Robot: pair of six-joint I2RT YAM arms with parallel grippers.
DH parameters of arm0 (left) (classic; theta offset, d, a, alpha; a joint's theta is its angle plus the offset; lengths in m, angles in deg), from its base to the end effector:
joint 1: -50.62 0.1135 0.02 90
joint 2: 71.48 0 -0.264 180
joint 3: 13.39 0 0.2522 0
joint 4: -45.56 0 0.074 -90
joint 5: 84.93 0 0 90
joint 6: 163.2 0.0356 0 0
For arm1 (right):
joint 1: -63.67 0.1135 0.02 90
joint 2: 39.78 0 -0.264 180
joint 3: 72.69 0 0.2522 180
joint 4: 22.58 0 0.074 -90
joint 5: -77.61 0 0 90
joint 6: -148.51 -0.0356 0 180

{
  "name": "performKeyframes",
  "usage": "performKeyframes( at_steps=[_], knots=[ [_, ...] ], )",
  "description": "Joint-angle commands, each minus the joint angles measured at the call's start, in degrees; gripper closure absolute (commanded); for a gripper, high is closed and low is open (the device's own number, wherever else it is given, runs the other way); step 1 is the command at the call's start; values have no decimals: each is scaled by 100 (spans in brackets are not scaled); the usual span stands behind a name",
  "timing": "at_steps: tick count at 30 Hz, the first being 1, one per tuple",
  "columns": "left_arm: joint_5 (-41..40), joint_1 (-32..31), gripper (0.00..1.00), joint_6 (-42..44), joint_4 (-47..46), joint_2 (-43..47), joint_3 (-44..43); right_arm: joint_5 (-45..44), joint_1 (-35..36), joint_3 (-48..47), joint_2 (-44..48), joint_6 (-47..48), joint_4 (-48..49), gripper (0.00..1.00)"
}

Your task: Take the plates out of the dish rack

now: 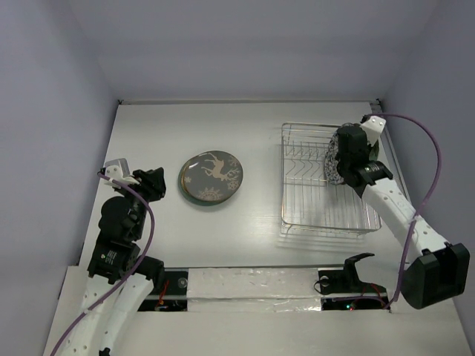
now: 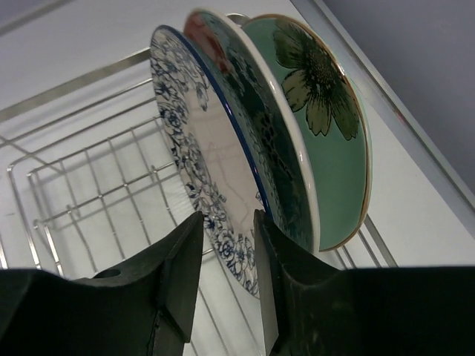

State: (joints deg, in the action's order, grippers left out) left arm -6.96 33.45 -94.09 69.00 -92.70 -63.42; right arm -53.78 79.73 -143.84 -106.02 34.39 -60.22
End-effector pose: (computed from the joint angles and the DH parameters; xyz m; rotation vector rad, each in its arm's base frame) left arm 0.1008 -0.0234 0.3408 -0.2194 1.4746 -0.3829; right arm 0.2464 0.0464 0.3223 0.5416 1.9288 -0.3281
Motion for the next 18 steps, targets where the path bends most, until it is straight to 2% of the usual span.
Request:
performKeyframes(
  at_steps=[1, 3, 9, 14, 18],
  knots=[
    [17, 21, 69, 32, -229, -58, -64, -413, -164, -256, -126, 22, -55, 61],
    [17, 21, 68, 23, -229, -67, -64, -598, -164, -264, -257, -84, -160, 62],
    [17, 21, 68, 32, -229, -102, -73, -423, -217, -220, -171, -171, -160, 63],
    [17, 21, 67, 23, -220, -103, -73, -27, -217, 8, 680, -49, 103, 65],
    [17, 21, 67, 23, -229, -94, -64, -80, -217, -9, 876, -40, -29, 65]
  ],
)
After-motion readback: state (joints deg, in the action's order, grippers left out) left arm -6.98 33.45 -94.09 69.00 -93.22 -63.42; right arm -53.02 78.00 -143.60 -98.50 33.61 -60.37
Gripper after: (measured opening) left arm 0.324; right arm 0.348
